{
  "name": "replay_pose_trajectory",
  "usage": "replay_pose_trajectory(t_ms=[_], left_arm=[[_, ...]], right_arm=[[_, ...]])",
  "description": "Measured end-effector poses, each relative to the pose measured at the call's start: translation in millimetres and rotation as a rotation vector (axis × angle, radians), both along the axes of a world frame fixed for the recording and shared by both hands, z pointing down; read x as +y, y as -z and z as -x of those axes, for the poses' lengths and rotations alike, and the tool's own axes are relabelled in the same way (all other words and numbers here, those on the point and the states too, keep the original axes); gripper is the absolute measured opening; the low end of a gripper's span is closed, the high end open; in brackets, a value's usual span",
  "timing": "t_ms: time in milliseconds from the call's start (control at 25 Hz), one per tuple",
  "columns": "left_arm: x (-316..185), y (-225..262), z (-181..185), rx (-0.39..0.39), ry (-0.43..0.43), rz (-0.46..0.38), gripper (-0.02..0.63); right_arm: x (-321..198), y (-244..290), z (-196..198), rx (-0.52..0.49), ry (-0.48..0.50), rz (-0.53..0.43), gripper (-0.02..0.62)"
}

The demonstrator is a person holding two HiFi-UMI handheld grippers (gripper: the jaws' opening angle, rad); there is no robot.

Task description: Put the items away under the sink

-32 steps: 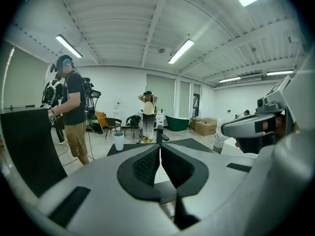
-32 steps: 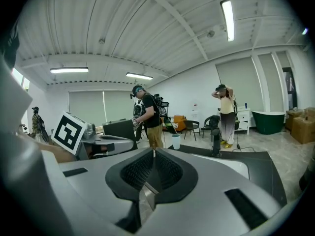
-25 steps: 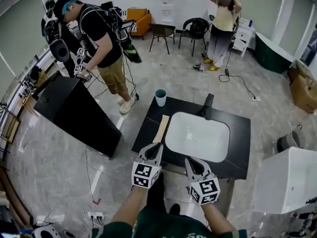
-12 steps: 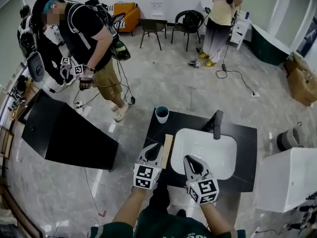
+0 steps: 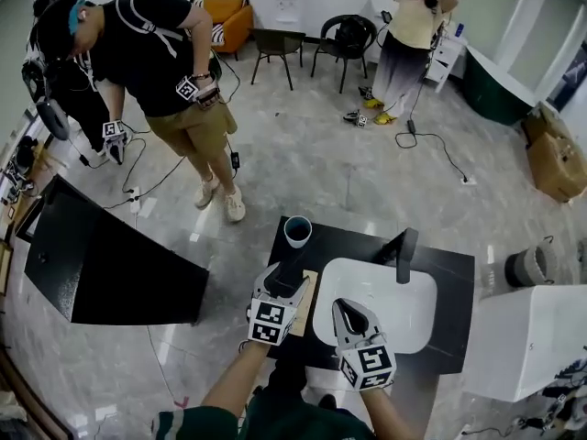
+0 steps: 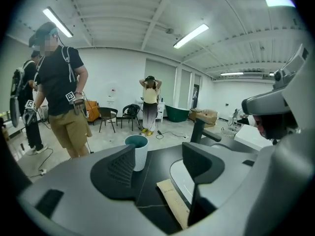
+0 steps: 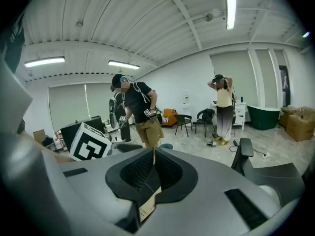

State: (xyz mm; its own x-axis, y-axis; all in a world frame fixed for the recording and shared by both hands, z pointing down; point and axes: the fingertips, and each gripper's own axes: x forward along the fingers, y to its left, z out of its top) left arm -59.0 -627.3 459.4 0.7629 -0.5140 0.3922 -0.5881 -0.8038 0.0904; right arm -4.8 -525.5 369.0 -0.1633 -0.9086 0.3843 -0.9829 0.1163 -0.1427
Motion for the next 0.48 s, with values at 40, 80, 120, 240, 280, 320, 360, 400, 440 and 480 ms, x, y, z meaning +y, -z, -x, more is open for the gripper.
replay_pose_trajectory(t_ms=[40,80,120,240,280,320,360,400,440,480], left_arm=[[-8.2,-3.5,-2.4,-0.006,0.008,-0.006,0.316],[-17.3,-5.6,-4.5,-0.007,0.024,-0.015,0.345],[-27.0,-7.3,-6.2,-0.006,0.043,-0.026,0.359],[-52.5,-14.3,-13.3,-0.006,0.082,-0.04,0.387],[-58.4,-19.1,-17.1,-0.009,0.087,-0.037,0.4],[-64.3,-25.2,-21.3,-0.014,0.091,-0.031,0.41],[-70.7,-31.9,-25.6,-0.018,0.094,-0.022,0.417],[-77.2,-39.0,-29.5,-0.023,0.097,-0.011,0.422],[-83.3,-46.1,-32.9,-0.027,0.101,0.0,0.425],[-89.0,-53.6,-35.6,-0.03,0.106,0.011,0.426]], right_arm=[[-2.0,-3.1,-0.6,-0.001,-0.006,0.004,0.043],[-4.2,-5.7,-2.1,-0.001,-0.01,0.008,0.043],[-6.6,-7.7,-4.2,0.0,-0.013,0.012,0.043],[-10.7,-11.4,-10.9,0.005,-0.027,0.022,0.043],[-9.6,-13.2,-13.2,0.007,-0.035,0.03,0.043],[-8.4,-15.7,-15.6,0.009,-0.043,0.038,0.043],[-7.4,-18.7,-18.1,0.011,-0.05,0.047,0.043],[-6.4,-22.0,-20.5,0.013,-0.057,0.055,0.043],[-4.8,-25.2,-22.7,0.014,-0.065,0.063,0.043],[-2.5,-28.2,-24.7,0.015,-0.071,0.072,0.043]])
